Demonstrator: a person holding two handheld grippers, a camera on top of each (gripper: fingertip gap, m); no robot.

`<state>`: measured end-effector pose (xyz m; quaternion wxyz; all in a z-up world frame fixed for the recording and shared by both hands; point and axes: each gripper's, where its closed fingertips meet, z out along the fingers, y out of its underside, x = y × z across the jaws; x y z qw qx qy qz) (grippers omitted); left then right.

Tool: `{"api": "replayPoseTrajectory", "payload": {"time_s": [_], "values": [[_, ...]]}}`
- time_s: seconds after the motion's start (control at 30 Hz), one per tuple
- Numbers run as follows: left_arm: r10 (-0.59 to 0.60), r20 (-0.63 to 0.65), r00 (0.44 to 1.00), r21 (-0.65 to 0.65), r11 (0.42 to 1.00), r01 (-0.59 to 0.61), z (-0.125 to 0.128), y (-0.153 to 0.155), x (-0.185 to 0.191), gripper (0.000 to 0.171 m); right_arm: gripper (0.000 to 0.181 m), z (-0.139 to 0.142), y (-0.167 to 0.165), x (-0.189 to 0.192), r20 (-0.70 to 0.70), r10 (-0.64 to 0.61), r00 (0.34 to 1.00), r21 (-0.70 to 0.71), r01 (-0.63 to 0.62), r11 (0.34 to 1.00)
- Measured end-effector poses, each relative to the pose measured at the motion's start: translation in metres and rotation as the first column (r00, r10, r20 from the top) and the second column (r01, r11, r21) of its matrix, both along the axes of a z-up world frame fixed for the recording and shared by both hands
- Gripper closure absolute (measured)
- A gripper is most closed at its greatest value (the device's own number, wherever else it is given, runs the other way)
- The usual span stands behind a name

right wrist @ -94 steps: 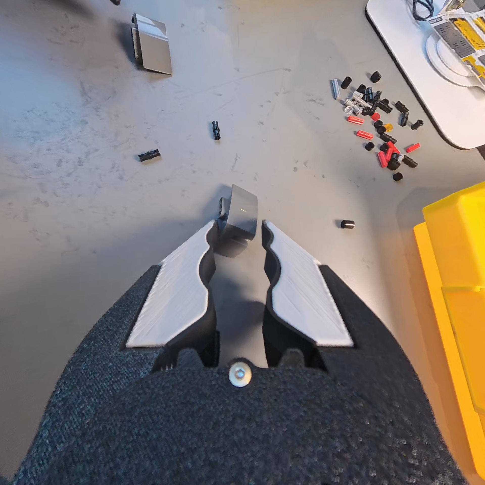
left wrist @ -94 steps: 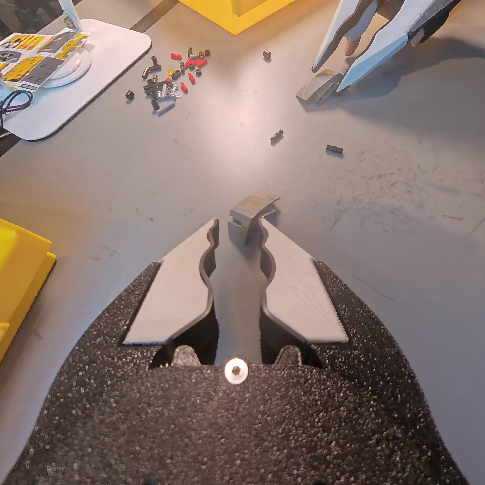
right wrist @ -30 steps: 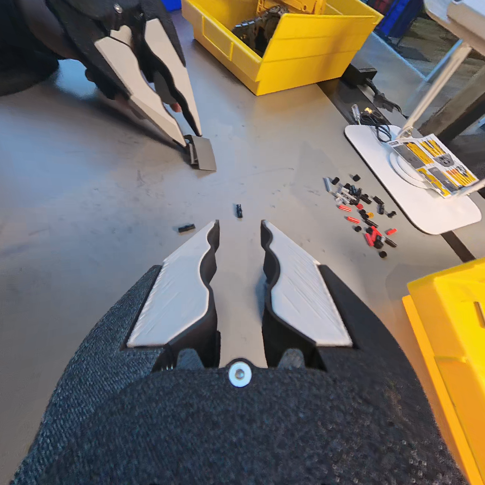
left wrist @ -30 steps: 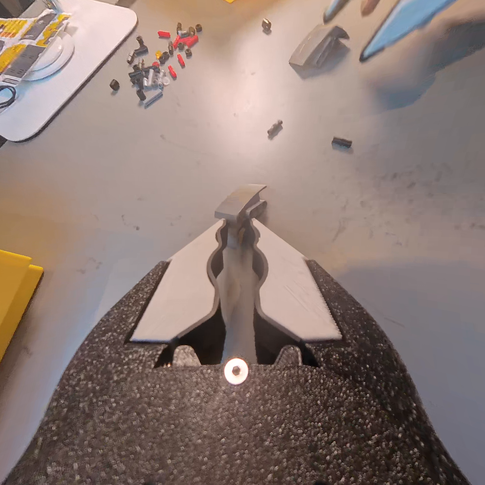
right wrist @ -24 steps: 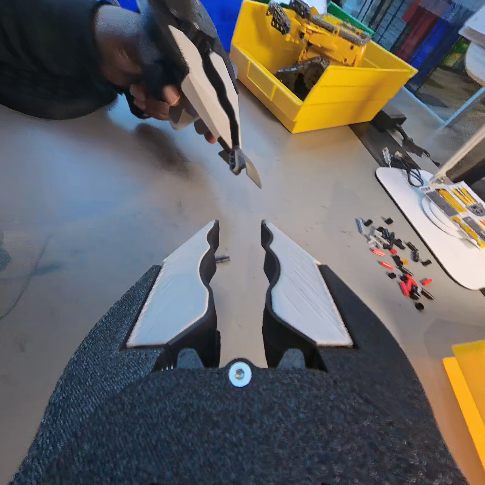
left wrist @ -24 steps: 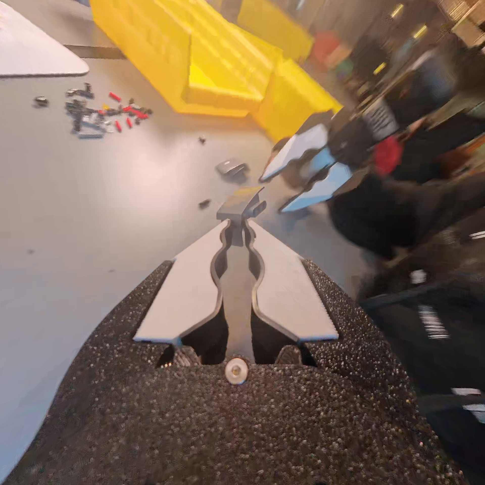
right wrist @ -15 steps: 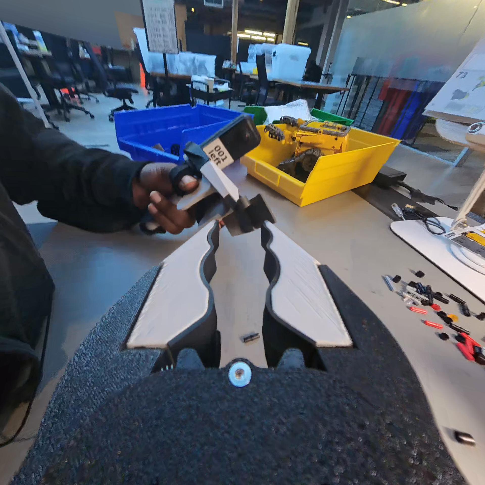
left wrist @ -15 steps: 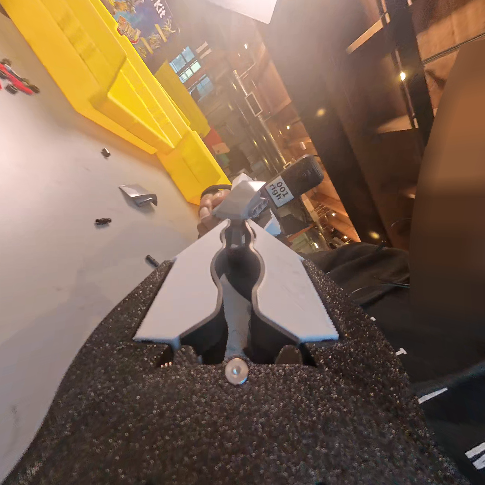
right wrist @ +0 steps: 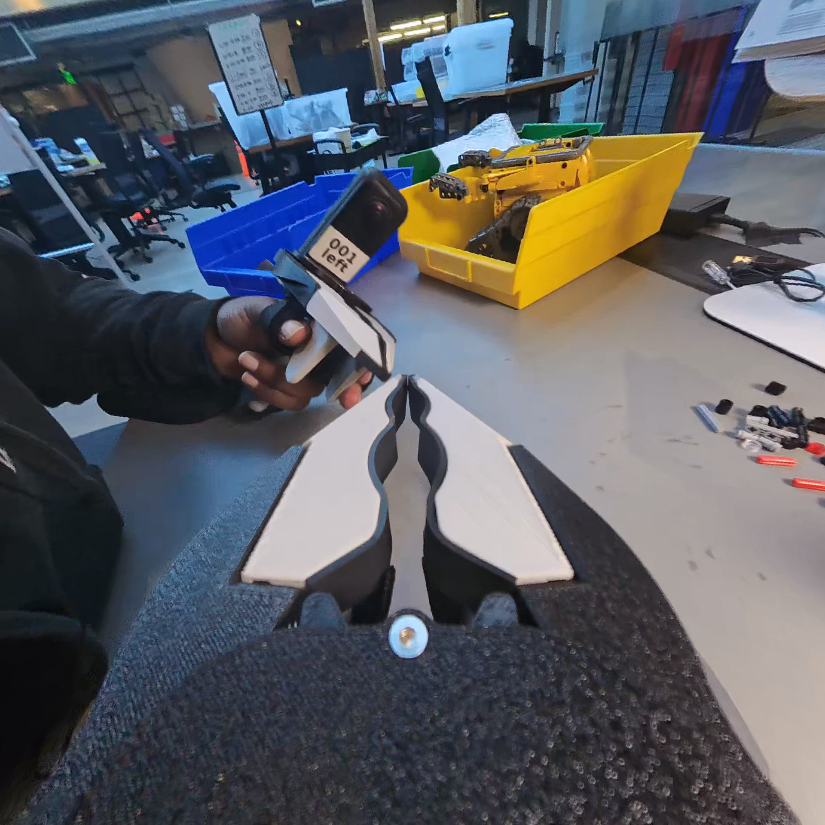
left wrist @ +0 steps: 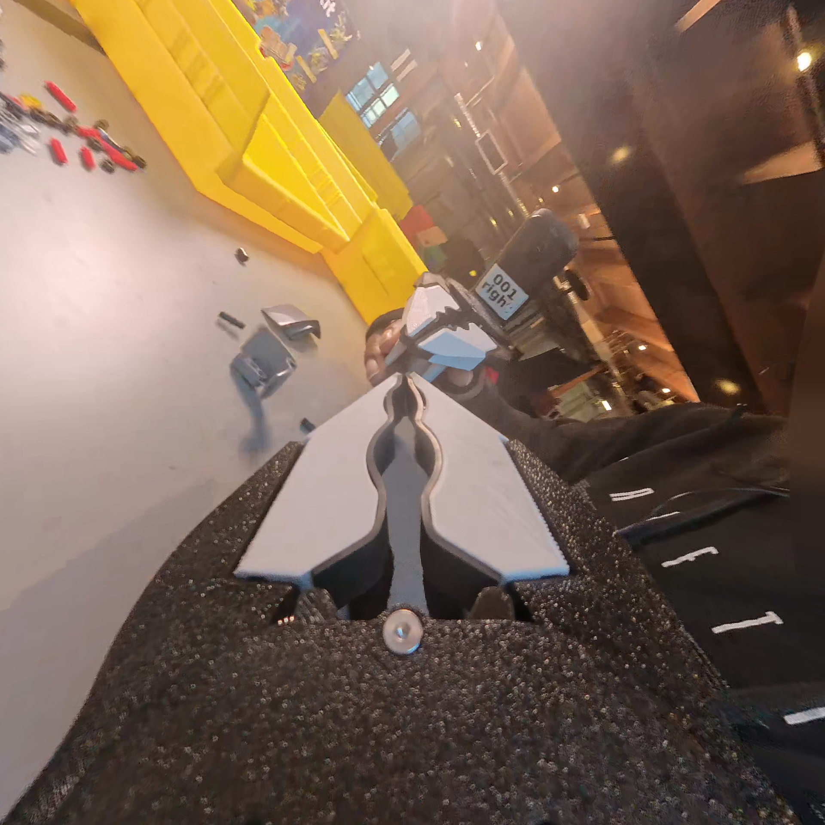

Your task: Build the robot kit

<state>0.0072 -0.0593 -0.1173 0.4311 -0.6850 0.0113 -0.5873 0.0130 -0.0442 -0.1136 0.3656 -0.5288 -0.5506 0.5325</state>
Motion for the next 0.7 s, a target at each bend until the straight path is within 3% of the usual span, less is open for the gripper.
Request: {"api": "replayPoseTrajectory", "payload": {"time_s": [0.17,0.3,0.43,0.6,0.7], "values": [[0.12,-0.269,0.956,0.07,0.992,-0.105,-0.014,0.007,-0.029,0.166,0.162,-0.015,0.026,0.011,0.122,-0.078,0.989,0.141,0.061,0.988],[0.169,-0.421,0.891,0.12,0.984,-0.13,-0.021,0.01,-0.038,0.153,0.154,-0.04,0.061,0.029,0.275,-0.221,0.936,0.359,0.113,0.926],[0.163,-0.489,0.857,0.126,0.985,-0.115,-0.029,0.011,-0.034,0.147,0.145,-0.062,0.056,0.04,0.46,-0.16,0.874,0.319,0.005,0.948],[0.153,-0.536,0.83,0.136,0.986,-0.094,-0.033,0.009,-0.03,0.146,0.151,-0.094,0.059,0.035,0.609,-0.198,0.768,0.306,0.003,0.952],[0.164,-0.57,0.805,0.157,0.984,-0.089,-0.034,0.008,-0.032,0.146,0.172,-0.095,0.059,0.029,0.598,-0.199,0.776,0.302,0.012,0.953]]}}
